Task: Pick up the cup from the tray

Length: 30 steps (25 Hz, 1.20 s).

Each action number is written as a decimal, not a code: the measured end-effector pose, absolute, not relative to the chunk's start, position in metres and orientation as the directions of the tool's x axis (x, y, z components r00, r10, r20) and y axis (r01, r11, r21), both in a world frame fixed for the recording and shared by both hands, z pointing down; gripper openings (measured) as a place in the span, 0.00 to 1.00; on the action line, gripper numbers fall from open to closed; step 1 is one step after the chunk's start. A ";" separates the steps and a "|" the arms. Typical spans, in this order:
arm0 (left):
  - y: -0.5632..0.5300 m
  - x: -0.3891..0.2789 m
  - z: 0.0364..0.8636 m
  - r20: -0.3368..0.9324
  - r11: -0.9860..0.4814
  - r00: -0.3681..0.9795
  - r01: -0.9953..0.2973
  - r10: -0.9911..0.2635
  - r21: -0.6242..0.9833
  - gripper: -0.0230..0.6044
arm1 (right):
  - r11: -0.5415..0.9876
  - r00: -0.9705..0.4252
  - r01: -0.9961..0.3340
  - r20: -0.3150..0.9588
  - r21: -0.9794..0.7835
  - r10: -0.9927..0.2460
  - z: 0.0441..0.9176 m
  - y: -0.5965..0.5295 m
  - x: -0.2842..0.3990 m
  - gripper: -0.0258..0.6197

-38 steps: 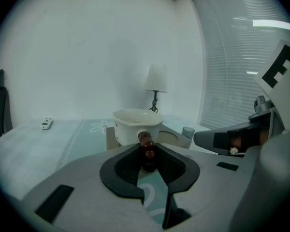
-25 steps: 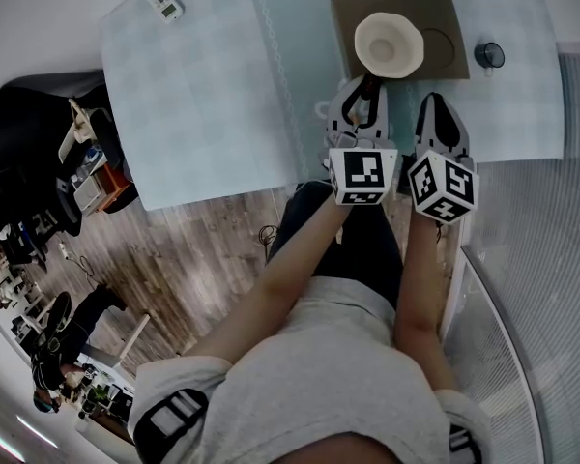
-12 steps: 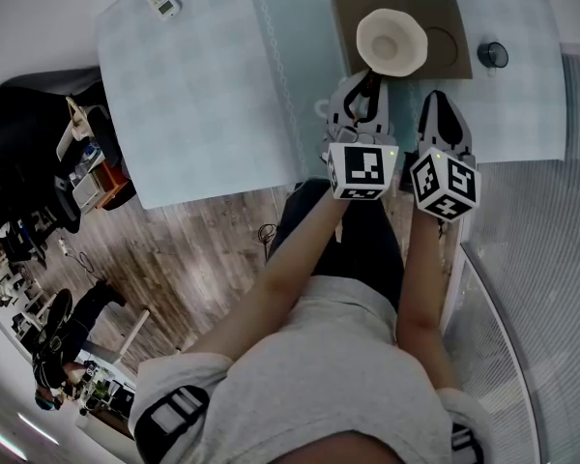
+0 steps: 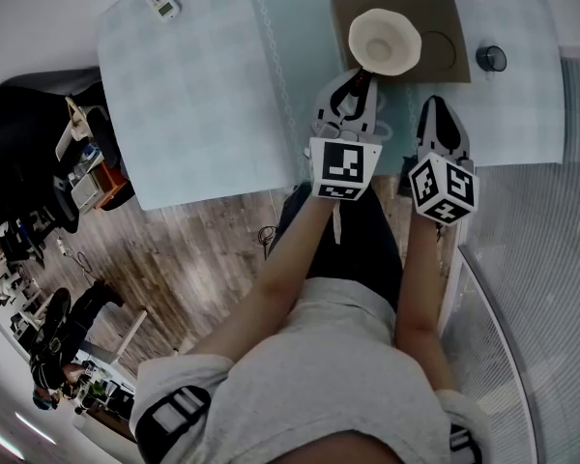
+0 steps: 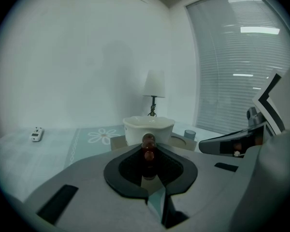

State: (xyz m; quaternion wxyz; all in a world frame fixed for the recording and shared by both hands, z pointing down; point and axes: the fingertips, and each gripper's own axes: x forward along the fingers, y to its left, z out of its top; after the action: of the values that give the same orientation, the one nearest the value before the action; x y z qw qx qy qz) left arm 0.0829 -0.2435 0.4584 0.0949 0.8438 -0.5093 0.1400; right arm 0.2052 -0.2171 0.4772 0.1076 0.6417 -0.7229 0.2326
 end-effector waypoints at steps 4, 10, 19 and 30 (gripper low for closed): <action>-0.245 0.081 0.449 0.322 -0.470 0.448 -0.883 -0.834 0.009 0.09 | 0.066 -0.152 -0.977 0.450 -0.201 -0.880 0.475 -0.219 0.207 0.08; -0.250 0.059 0.432 0.293 -0.434 0.421 -0.901 -0.859 0.021 0.09 | 0.090 -0.180 -0.970 0.417 -0.227 -0.891 0.464 -0.230 0.194 0.08; -0.249 -0.004 0.426 0.299 -0.321 0.308 -0.947 -0.903 0.007 0.09 | 0.219 -0.294 -0.949 0.379 -0.228 -0.878 0.451 -0.249 0.130 0.08; -0.241 -0.049 0.459 0.364 -0.227 0.225 -0.973 -0.904 0.037 0.09 | 0.362 -0.417 -0.909 0.418 -0.208 -0.807 0.462 -0.248 0.064 0.08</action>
State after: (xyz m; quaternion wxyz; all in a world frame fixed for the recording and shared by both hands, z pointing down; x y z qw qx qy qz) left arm -0.0491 -0.2414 0.4592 0.1294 0.7717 -0.6081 0.1339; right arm 0.0635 -0.2475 0.4620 0.1228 0.5258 -0.8159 0.2067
